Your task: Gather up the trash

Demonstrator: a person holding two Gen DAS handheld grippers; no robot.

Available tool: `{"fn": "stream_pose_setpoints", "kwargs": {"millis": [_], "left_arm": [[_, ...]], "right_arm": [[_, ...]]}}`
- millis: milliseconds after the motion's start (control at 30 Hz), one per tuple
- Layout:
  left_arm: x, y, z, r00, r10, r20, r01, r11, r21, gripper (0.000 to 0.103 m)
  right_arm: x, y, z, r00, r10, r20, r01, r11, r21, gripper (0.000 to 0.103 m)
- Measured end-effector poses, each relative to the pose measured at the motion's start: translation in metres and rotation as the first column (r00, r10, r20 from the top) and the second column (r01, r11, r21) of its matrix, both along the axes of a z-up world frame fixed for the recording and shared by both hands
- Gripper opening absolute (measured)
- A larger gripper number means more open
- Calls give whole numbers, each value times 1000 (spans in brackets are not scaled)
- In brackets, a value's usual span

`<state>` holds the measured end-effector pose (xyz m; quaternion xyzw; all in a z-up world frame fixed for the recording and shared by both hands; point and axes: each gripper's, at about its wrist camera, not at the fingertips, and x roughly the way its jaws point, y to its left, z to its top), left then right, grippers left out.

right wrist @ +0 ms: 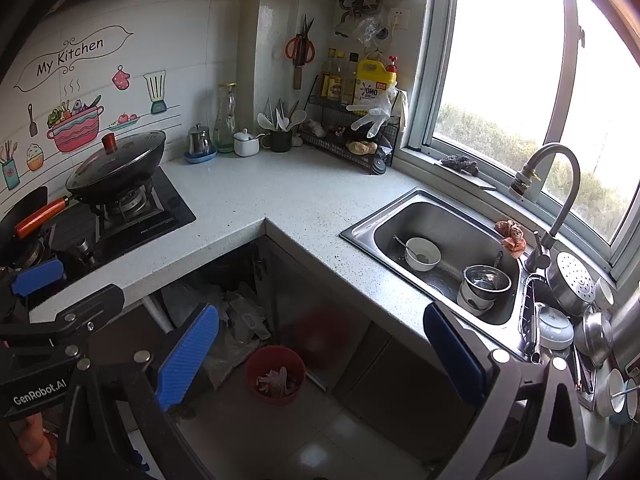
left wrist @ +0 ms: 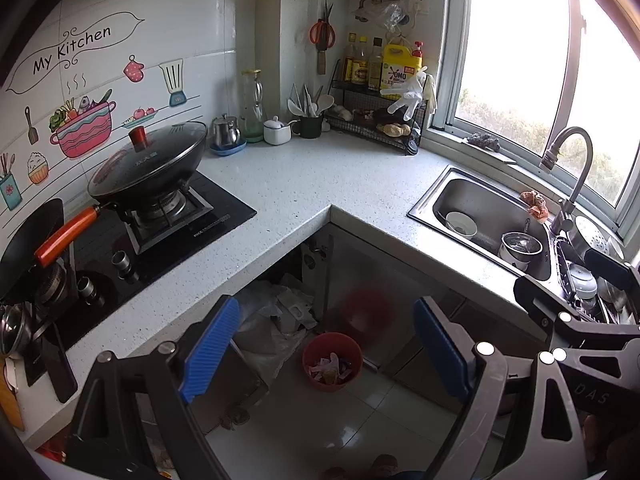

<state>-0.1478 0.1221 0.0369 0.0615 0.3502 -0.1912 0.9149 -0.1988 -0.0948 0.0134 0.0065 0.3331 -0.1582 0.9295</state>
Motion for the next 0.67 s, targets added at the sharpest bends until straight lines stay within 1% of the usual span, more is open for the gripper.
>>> {"fn": "stream_pose_setpoints", "kwargs": {"millis": [667], "left_arm": [[2,0,0,1000,3,-5,-3,1000,0,88]], "right_arm": [[0,3,-1,1000,-17,-4,17,1000,10,102]]}}
